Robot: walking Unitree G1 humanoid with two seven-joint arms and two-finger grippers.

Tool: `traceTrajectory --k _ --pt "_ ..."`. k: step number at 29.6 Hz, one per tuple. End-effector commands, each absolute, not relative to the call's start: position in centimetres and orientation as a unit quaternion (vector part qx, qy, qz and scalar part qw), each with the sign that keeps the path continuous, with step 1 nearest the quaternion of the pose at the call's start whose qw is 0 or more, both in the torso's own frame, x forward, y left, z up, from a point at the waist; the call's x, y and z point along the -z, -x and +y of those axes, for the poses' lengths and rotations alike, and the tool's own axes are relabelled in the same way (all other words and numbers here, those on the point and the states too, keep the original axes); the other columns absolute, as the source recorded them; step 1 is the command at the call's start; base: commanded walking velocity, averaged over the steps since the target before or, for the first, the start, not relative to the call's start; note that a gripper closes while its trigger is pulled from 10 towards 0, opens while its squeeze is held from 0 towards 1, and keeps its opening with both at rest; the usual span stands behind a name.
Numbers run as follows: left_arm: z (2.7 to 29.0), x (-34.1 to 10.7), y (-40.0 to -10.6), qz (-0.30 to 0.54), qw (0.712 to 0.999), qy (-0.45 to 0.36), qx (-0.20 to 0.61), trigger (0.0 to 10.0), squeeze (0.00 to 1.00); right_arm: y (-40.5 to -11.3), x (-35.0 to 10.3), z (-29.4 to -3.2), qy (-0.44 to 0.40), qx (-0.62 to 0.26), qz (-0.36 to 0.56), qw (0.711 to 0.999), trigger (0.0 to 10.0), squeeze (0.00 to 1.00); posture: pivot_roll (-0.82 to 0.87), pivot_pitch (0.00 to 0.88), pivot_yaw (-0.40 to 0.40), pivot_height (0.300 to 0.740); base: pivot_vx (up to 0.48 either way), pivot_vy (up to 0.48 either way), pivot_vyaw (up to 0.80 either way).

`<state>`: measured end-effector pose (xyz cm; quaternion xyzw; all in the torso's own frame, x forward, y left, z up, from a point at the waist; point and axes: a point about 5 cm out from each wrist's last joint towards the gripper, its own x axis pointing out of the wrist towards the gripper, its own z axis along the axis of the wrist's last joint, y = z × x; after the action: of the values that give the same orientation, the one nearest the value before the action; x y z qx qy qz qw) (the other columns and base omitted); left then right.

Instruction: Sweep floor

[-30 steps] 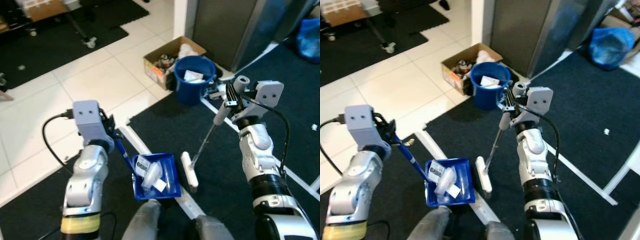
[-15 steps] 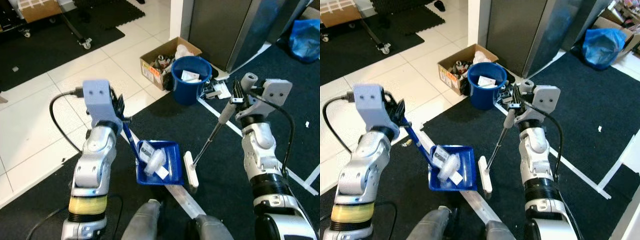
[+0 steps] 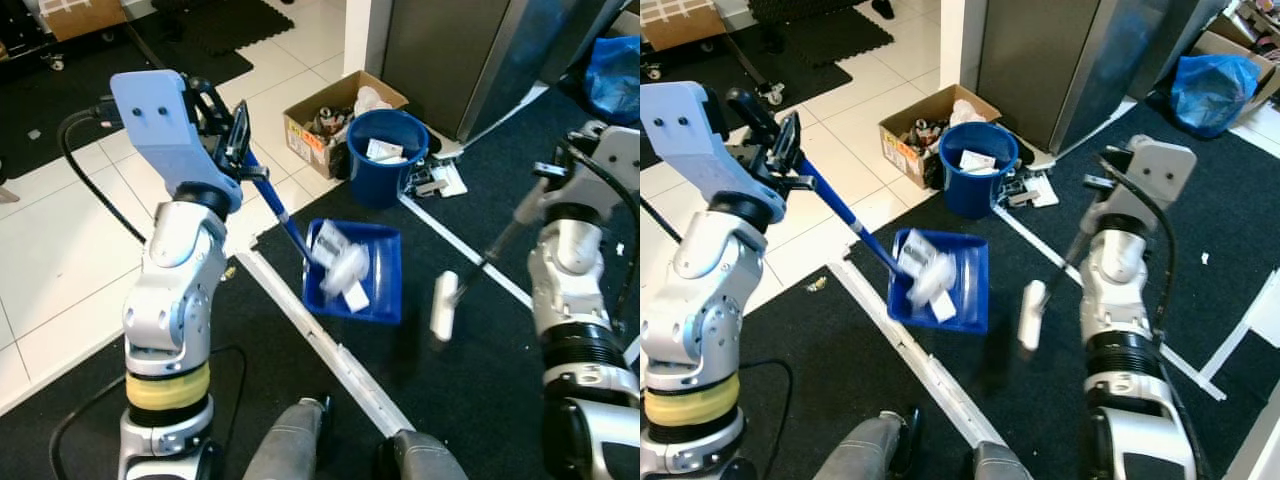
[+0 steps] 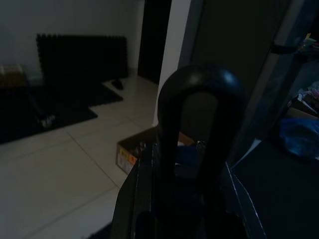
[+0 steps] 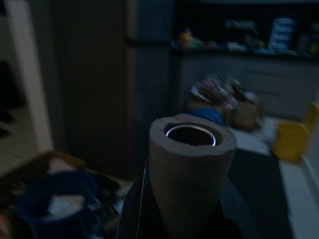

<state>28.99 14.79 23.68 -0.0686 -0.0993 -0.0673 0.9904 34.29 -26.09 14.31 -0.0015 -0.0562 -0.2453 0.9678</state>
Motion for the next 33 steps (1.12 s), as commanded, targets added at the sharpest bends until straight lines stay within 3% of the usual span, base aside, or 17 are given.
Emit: traceTrajectory --k 1,8,18,33 --pt "14.2 -24.6 -28.5 -0.124 0.985 0.084 0.081 10.0 0.00 -34.0 -13.8 -26.6 -0.006 0.260 -0.047 0.965 10.0 0.00 0.07 0.086 -0.018 0.740 0.000 0.000 0.00" --pt "14.3 -25.8 -28.8 -0.140 0.982 0.103 0.070 10.0 0.00 -33.0 -11.0 -28.8 -0.082 0.293 0.011 0.952 10.0 0.00 0.08 0.079 -0.029 0.740 0.000 0.000 0.00" --pt "12.6 -28.3 -31.4 -0.164 0.977 0.104 0.090 10.0 0.00 -32.1 -9.3 -29.7 -0.079 0.306 0.042 0.948 10.0 0.00 0.07 0.072 -0.029 0.740 0.000 0.000 0.00" --pt "13.7 -29.7 -32.1 -0.189 0.974 0.103 0.069 10.0 0.00 -32.5 -9.6 -29.5 -0.076 0.294 0.034 0.952 10.0 0.00 0.06 0.070 -0.027 0.740 0.000 0.000 0.00"
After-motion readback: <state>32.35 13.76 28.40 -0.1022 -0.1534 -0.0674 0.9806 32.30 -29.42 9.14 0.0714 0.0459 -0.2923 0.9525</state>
